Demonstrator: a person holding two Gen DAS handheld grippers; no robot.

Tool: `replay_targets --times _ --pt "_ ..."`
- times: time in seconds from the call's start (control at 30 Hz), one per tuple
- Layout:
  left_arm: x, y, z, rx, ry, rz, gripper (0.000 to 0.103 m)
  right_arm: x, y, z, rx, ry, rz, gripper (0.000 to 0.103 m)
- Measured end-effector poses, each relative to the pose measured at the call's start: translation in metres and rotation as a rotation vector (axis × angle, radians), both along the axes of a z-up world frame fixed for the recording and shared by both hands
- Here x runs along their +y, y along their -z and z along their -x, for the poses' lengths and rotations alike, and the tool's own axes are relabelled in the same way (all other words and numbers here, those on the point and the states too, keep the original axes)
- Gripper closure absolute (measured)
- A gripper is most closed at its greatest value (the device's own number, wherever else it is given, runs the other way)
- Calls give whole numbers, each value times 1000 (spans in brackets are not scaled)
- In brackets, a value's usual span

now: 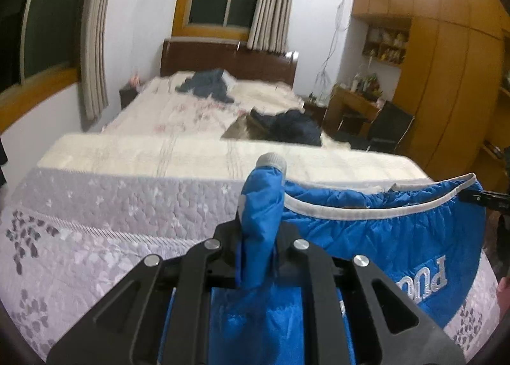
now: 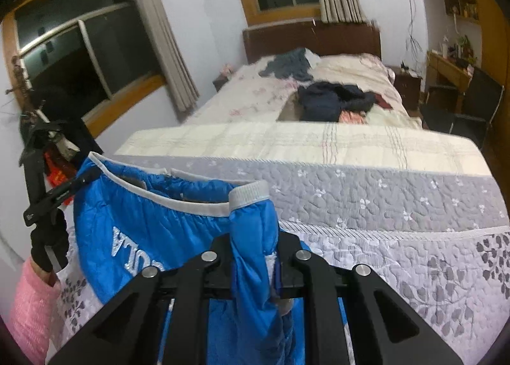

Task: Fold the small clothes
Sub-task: 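Lift and turn the folded jacket over with both grippers, then lay it down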

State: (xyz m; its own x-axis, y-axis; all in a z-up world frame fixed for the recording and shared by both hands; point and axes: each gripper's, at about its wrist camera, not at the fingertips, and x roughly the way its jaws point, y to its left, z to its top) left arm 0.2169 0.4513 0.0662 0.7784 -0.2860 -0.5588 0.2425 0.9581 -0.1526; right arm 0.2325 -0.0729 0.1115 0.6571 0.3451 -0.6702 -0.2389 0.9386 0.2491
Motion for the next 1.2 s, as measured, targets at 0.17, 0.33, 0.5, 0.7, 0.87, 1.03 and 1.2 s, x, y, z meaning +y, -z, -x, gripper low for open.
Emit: replay_targets --times 0.17,0.33,0.5,0.7,0.87,1.03,1.2 --pt "1 40 -31 103 -21 -8 91 4 40 -34 97 19 -2 87" --pt "6 80 -57 223 -37 -20 86 3 80 -58 187 38 -6 86" --pt "10 103 -68 283 -41 -27 80 -2 117 -75 267 62 -30 85" --pt "14 113 -71 312 -50 -20 71 -15 144 -82 316 81 -104 82" --pt "16 116 -73 343 -81 -25 53 -16 147 -81 330 99 -114 73" --pt "30 100 -66 337 -114 5 48 -24 123 -66 292 119 -104 54" --pt "33 63 -36 268 -118 -9 42 -39 90 -27 237 97 -114 47"
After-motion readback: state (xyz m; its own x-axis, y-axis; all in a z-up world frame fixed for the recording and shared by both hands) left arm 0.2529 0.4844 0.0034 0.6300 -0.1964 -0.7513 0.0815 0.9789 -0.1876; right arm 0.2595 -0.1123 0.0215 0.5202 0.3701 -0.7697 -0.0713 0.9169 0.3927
